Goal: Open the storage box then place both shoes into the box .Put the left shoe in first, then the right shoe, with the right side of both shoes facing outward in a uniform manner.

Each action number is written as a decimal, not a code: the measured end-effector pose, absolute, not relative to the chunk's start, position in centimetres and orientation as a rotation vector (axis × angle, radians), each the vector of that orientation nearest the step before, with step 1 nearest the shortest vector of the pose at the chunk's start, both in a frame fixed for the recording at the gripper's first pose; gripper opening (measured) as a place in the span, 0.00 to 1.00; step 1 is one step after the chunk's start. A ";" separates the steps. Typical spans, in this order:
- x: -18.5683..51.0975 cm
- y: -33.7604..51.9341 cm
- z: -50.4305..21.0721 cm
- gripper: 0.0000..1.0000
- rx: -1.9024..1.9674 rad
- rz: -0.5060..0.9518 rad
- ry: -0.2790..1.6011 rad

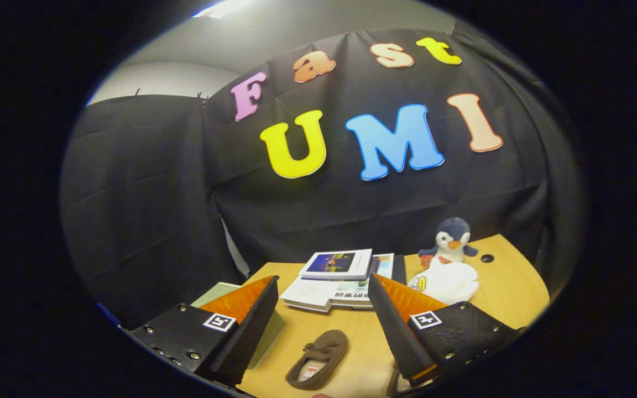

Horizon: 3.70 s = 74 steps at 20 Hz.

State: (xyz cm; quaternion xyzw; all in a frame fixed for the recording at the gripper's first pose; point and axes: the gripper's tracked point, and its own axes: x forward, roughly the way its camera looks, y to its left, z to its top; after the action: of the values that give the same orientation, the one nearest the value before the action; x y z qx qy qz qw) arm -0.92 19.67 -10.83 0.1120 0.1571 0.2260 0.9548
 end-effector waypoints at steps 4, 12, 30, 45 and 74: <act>-1.0 24.1 -14.4 0.97 0.320 0.592 0.446; -2.0 31.4 -21.6 0.97 0.501 0.792 0.717; -5.1 42.9 -29.0 0.90 1.008 1.066 1.115; -4.8 42.7 -22.0 0.12 1.023 1.113 1.096; -7.9 68.3 -10.1 0.13 0.607 1.292 0.945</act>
State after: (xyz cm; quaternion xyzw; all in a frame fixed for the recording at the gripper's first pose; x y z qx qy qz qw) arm -7.88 68.27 -10.08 0.2677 0.4169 0.5699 0.6555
